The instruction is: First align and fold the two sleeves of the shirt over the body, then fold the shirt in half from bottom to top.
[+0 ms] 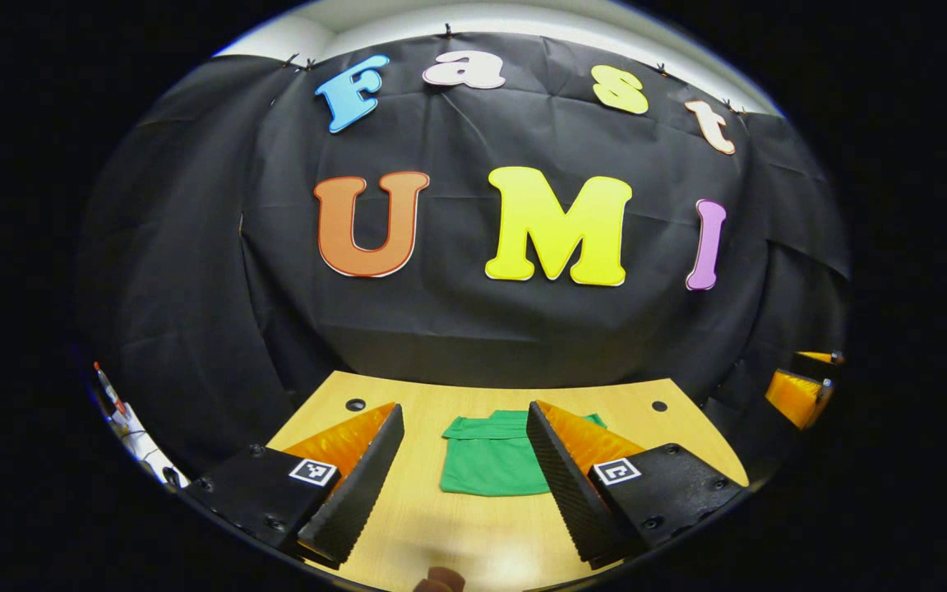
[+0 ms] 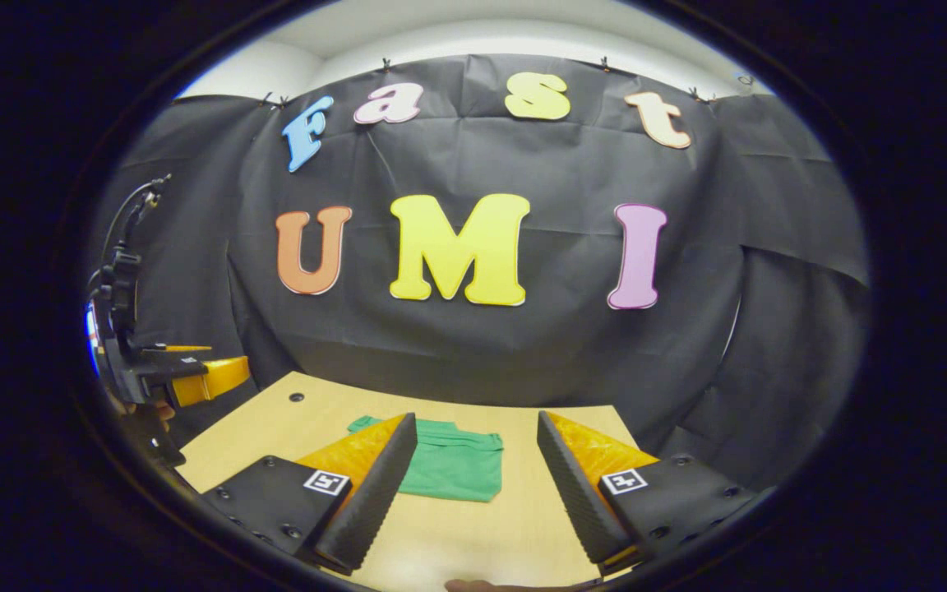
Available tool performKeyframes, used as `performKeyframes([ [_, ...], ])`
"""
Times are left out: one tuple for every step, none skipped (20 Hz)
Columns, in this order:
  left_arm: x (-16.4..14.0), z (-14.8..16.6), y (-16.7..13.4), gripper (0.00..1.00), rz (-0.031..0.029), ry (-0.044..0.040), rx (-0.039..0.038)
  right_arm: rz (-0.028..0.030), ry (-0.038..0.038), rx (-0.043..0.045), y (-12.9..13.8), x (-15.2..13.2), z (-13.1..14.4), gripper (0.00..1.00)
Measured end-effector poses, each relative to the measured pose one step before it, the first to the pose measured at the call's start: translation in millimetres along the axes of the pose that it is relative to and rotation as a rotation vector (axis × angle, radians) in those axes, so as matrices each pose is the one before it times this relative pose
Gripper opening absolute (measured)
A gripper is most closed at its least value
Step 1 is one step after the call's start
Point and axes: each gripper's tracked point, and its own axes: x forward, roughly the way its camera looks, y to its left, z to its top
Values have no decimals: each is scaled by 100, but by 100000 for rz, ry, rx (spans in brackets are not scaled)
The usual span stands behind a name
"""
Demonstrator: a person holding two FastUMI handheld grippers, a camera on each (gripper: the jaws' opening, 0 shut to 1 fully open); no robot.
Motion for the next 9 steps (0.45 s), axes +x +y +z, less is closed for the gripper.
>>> performKeyframes([
  [-687, -41, -68, 97, 657, -1348, 684, -629, -46, 48, -31, -495, -371, 94],
  [-538, -57, -379, 97, -127, -1194, 121, 218, -53, -607, 247, -217, -387, 94],
  [-577, -92, -555, 97, -387, -1260, 352, 347, 734, -1165, 313, -149, -359, 94],
  [-266, -267, -840, 97, -1164, -1048, 597, 161, 487, -883, 122, 110, -392, 95],
  [-173, -525, -1057, 97, -2209, -261, 1688, 699, 219, -445, 227, -100, 55, 95],
  [-34, -325, -911, 97, -1989, 312, 2128, 209, -159, -250, 87, 199, 137, 95],
  [-69, -285, -730, 98, -1510, 690, 1525, -408, -212, -12, -55, 72, 223, 95],
  [-118, -211, -445, 97, -1613, 420, -32, -925, -233, 160, -356, 129, 40, 95],
  [-82, 117, -376, 97, -977, -393, -348, -281, -249, 644, -38, 39, 128, 95],
])
